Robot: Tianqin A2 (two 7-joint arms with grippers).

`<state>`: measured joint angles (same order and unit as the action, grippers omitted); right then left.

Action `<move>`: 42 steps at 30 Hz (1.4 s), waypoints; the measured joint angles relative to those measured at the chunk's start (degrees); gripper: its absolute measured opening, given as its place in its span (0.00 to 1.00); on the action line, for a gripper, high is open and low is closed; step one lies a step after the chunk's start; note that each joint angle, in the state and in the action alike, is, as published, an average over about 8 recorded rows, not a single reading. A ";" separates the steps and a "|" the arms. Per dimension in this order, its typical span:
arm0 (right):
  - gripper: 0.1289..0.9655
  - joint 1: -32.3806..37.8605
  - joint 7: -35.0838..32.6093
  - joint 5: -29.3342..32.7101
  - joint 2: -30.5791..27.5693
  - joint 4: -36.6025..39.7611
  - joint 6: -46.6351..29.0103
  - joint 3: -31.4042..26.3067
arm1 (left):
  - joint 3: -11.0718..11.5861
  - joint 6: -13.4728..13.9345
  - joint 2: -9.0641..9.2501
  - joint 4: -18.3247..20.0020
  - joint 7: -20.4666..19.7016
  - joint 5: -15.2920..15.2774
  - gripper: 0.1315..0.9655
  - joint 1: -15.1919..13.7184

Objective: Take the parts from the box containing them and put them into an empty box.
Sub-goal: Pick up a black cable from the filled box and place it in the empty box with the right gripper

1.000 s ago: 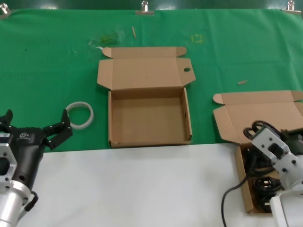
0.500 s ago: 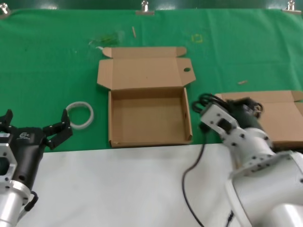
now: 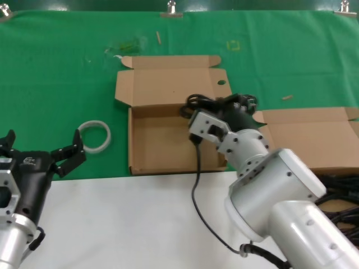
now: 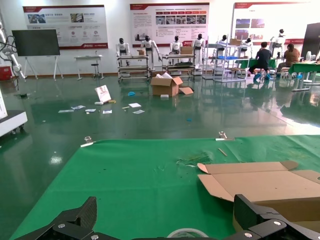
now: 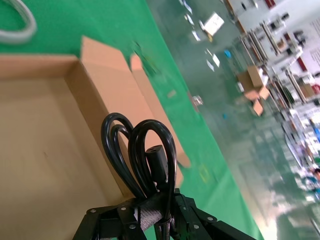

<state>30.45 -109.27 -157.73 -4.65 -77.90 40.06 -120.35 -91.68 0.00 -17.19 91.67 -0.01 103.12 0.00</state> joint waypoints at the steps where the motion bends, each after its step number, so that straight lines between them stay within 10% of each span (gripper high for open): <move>1: 0.02 0.71 0.89 0.00 -0.02 1.31 -0.79 -1.12 | 0.00 0.00 0.00 0.00 0.00 0.00 1.00 0.00; 18: 0.01 7.32 18.01 0.00 -0.70 8.74 -5.63 -19.14 | 0.00 0.00 0.00 0.00 0.00 0.00 1.00 0.00; 42: 0.01 5.45 20.86 0.00 -2.09 5.28 -3.11 -20.44 | 0.00 0.00 0.00 0.00 0.00 0.00 1.00 0.00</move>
<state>35.90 -88.42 -157.73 -6.74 -72.61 36.94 -140.79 -91.68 0.00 -17.19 91.67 -0.01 103.12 0.00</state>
